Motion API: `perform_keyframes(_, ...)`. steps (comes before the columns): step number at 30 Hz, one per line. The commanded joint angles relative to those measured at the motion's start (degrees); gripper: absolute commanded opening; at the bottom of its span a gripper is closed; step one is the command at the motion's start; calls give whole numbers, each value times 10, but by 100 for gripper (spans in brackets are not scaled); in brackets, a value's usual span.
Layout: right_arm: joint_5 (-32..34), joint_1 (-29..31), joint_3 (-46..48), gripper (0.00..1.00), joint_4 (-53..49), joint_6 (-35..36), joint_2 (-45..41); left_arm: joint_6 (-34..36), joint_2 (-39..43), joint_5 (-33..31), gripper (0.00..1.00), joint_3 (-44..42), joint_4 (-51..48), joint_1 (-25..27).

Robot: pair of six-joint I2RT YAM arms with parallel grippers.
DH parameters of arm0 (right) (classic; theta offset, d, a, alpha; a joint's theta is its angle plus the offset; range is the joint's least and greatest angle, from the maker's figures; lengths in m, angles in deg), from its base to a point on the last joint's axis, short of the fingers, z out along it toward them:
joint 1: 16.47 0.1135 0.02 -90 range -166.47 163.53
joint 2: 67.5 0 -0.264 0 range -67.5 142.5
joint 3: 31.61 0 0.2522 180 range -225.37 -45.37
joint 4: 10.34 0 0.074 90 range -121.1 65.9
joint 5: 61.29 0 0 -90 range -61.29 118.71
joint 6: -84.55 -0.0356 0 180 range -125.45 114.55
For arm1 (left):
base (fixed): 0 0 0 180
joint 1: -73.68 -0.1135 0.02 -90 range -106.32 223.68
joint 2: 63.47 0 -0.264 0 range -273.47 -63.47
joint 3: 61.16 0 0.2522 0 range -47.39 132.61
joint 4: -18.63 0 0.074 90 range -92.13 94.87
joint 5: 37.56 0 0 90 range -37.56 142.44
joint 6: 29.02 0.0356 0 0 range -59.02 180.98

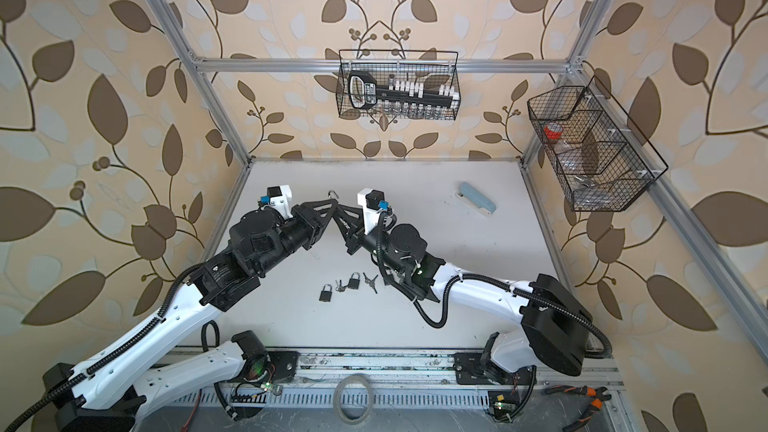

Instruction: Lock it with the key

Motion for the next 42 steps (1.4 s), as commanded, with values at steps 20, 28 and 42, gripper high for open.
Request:
perform_keyframes(20, -124, -129, -49, 0, -355, 4, -137, 590, 38, 10, 99, 91, -46, 4)
perform_keyframes(28, -356, -259, -150, 0, -615, 84, -207, 904, 16, 165, 99, 90, -44, 4)
perform_keyframes(42, -454, -267, -234, 0, -756, 201, -188, 1234, -59, 404, 97, 173, -128, 4)
